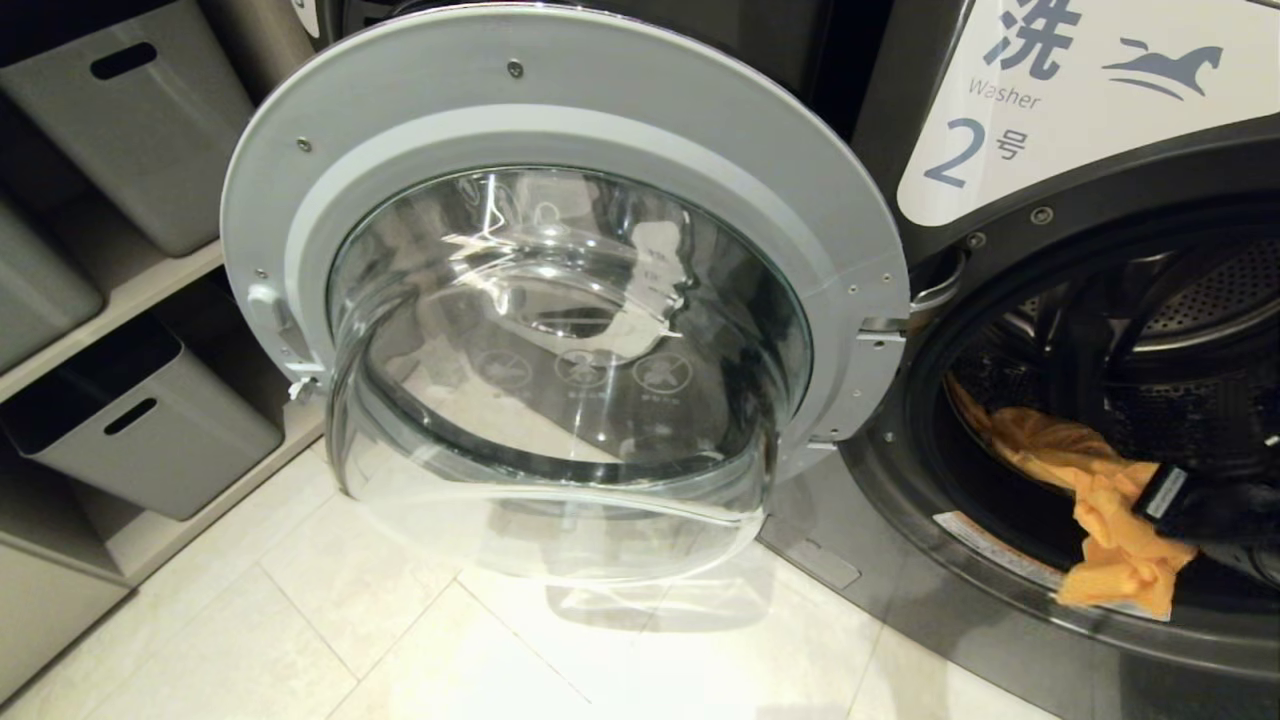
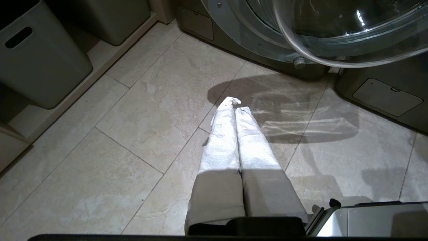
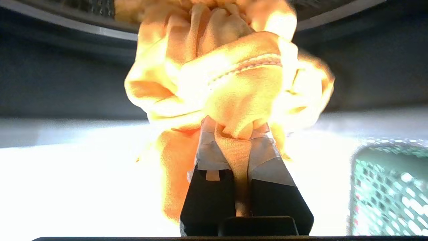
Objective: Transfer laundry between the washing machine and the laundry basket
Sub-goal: Pick a cloth and place it into the basket
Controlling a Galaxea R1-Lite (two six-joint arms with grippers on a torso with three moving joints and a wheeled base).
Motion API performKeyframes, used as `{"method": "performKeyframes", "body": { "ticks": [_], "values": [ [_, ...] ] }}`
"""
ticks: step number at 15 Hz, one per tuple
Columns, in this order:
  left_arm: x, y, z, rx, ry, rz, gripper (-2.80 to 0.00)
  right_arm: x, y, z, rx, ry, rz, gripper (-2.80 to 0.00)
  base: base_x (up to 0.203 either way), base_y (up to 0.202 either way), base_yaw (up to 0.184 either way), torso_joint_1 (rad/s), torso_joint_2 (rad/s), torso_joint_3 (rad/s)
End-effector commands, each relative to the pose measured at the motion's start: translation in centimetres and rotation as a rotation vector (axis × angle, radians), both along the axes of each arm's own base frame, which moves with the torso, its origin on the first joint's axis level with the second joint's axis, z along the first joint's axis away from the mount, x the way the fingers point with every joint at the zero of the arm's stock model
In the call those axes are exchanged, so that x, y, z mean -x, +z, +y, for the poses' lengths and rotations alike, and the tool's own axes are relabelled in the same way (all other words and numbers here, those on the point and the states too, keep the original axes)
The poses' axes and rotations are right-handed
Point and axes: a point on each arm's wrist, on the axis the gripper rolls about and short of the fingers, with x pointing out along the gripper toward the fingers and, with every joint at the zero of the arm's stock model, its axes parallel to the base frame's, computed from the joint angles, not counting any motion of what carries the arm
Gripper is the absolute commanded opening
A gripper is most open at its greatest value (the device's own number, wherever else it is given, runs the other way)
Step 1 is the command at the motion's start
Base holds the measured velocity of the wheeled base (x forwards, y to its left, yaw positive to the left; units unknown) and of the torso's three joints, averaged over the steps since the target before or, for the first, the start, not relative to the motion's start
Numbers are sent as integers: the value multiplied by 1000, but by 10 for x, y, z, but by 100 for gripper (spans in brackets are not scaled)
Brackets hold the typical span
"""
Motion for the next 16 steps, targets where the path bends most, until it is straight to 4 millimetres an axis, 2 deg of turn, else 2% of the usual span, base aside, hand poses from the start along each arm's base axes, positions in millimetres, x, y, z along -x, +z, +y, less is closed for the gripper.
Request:
{"method": "performKeyframes", "body": {
  "ticks": [1, 3, 7, 11, 14, 16],
  "values": [
    [0, 0, 0, -2, 0, 0, -280, 39, 14, 8, 24, 3, -84, -280, 0, 0, 0, 0, 0, 0],
    [0, 0, 0, -1, 0, -1, -280, 70, 17, 14, 72, 23, -125, -280, 0, 0, 0, 0, 0, 0],
    [0, 0, 0, 0, 0, 0, -280, 120, 40, 23, 168, 41, -276, -280, 0, 0, 0, 0, 0, 0],
    [0, 0, 0, -1, 0, -1, -280, 178, 58, 36, 271, 102, -318, -280, 0, 0, 0, 0, 0, 0],
    [0, 0, 0, 0, 0, -2, -280, 206, 95, 42, 456, 185, -407, -280, 0, 0, 0, 0, 0, 0],
    [0, 0, 0, 0, 0, 0, -280, 217, 105, 43, 566, 204, -431, -280, 0, 0, 0, 0, 0, 0]
  ]
}}
